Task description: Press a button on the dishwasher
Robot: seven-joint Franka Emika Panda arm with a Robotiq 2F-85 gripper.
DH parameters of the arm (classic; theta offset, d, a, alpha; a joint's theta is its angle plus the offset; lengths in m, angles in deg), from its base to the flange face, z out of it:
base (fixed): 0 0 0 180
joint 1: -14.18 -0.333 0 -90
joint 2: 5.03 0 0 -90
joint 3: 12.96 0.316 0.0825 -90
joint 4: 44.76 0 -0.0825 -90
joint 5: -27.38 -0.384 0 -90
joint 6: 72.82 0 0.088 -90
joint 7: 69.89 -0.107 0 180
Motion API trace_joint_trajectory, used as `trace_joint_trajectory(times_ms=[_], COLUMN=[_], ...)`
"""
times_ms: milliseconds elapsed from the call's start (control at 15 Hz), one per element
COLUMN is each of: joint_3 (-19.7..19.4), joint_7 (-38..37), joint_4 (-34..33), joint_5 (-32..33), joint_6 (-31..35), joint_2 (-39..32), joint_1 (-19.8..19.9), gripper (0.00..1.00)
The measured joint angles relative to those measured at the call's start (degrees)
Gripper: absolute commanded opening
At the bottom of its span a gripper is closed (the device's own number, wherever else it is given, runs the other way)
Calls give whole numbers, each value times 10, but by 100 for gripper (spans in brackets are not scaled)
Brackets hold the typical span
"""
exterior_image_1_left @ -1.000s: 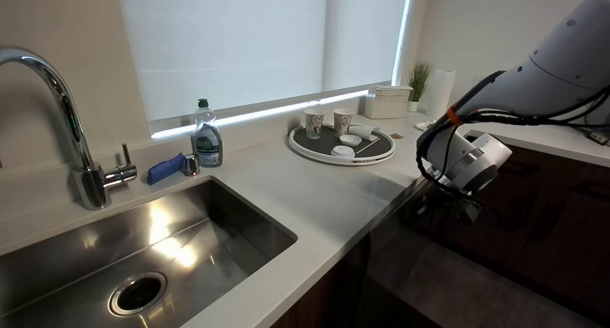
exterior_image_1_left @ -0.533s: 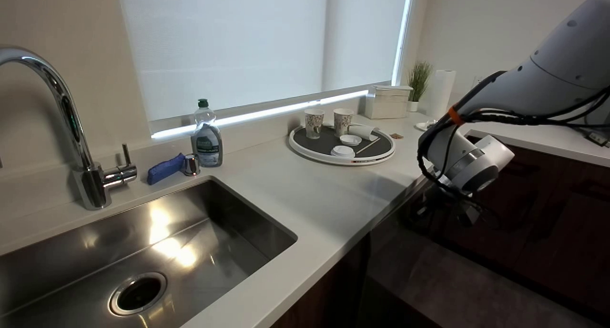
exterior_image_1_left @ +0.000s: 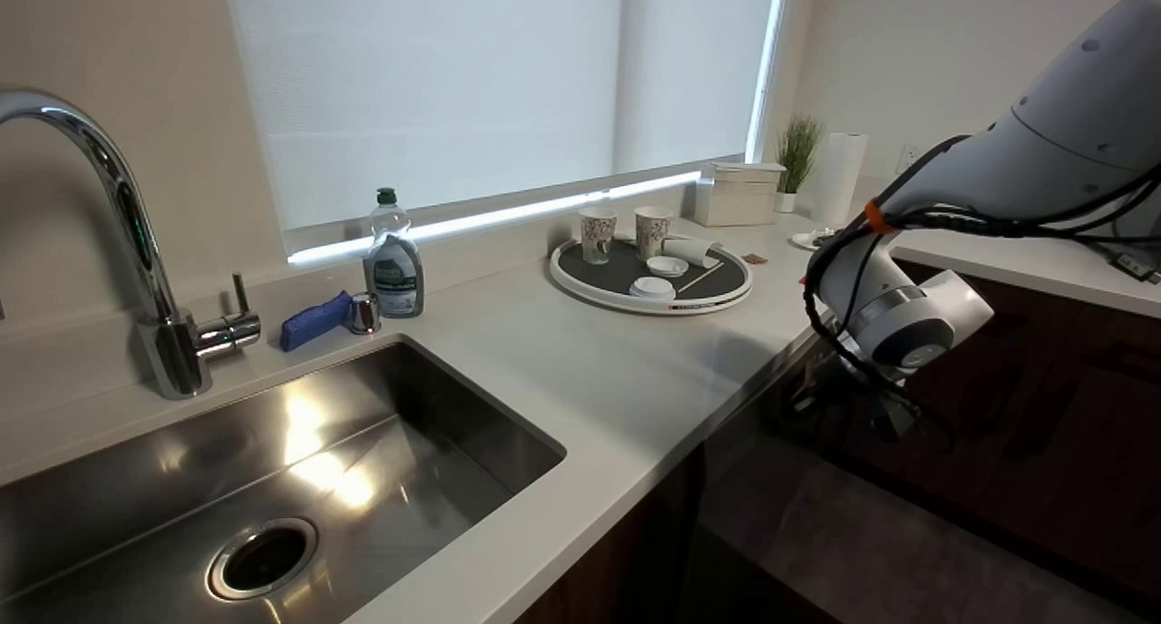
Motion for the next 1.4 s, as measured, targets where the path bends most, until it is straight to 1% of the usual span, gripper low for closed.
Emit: trace_joint_trajectory(times_ms=[200, 400, 733, 1400], joint_3=[0, 0, 0, 0], joint_7=[30, 47, 59, 57], joint_4=[1, 1, 1, 2], joint_5=[-34, -48, -52, -44], joint_6=[0, 0, 0, 0], joint_2=[0, 0, 0, 0], joint_1=[0, 0, 0, 0], gripper=[0, 0, 0, 0])
